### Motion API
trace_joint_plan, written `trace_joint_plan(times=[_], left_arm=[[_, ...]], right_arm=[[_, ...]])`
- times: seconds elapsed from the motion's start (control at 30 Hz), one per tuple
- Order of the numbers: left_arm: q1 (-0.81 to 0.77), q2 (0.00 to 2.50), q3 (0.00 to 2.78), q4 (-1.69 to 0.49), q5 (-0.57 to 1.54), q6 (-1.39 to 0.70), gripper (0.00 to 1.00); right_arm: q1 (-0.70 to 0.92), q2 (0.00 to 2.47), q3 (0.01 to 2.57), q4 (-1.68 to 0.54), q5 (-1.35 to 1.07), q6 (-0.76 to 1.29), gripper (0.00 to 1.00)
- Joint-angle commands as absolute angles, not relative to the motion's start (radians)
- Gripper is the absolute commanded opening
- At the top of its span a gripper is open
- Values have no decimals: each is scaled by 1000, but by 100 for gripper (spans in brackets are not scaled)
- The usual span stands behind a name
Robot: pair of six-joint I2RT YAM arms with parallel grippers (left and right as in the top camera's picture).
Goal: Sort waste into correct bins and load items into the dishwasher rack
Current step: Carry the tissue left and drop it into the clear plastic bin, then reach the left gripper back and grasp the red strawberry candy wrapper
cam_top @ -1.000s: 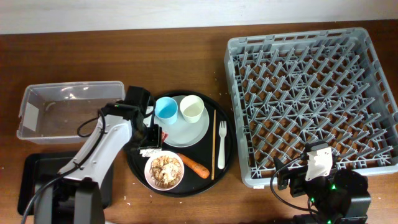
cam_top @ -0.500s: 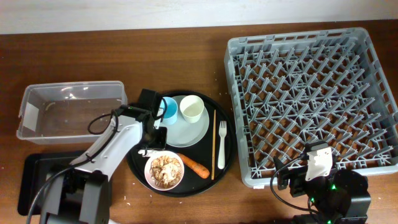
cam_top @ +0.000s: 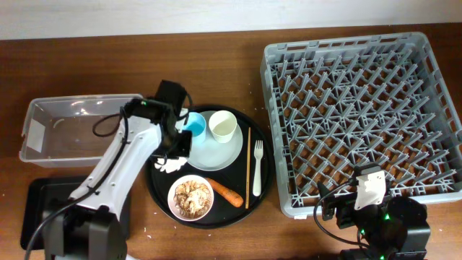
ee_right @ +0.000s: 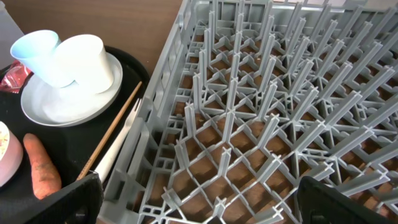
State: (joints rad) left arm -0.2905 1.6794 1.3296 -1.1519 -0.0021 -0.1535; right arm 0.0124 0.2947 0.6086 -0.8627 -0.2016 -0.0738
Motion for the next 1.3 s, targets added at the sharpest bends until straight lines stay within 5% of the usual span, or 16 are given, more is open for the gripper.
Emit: trace_joint_plan(times=[0.0, 0.27, 0.53, 0.8, 0.83, 0.87, 1.0, 1.13, 1.23, 1.27], left_arm=[[-292, 1669, 1438, -1203, -51, -152, 0], [-169, 1666, 1610, -1156, -278, -242, 0], [213, 1729, 1604, -915, -277, -242, 0], [307, 1906, 1604, -892, -231, -242, 2], [307, 1905, 1605, -901, -221, -242, 27], [307, 1905, 1606, -902, -220, -242, 77], [307, 1887, 1684, -987, -125, -242, 84], [306, 1802, 1802, -1168, -36, -243, 80], [306, 1687, 1804, -1315, 159, -242, 62], [303, 1666, 1803, -1358, 172, -242, 46]], right_arm=[[6, 294, 617, -861, -203, -63, 99], [6, 294, 617, -860, -203, -63, 99], [6, 294, 617, -860, -203, -63, 99], [6, 294, 617, -860, -203, -63, 99], [6, 294, 617, -861, -203, -63, 99], [6, 294, 617, -860, -203, -63, 98], [6, 294, 617, -861, -203, -63, 99], [6, 294, 617, -860, -203, -63, 99], [6, 294, 617, -860, -203, -63, 99], [6, 294, 617, -860, -203, -63, 99]])
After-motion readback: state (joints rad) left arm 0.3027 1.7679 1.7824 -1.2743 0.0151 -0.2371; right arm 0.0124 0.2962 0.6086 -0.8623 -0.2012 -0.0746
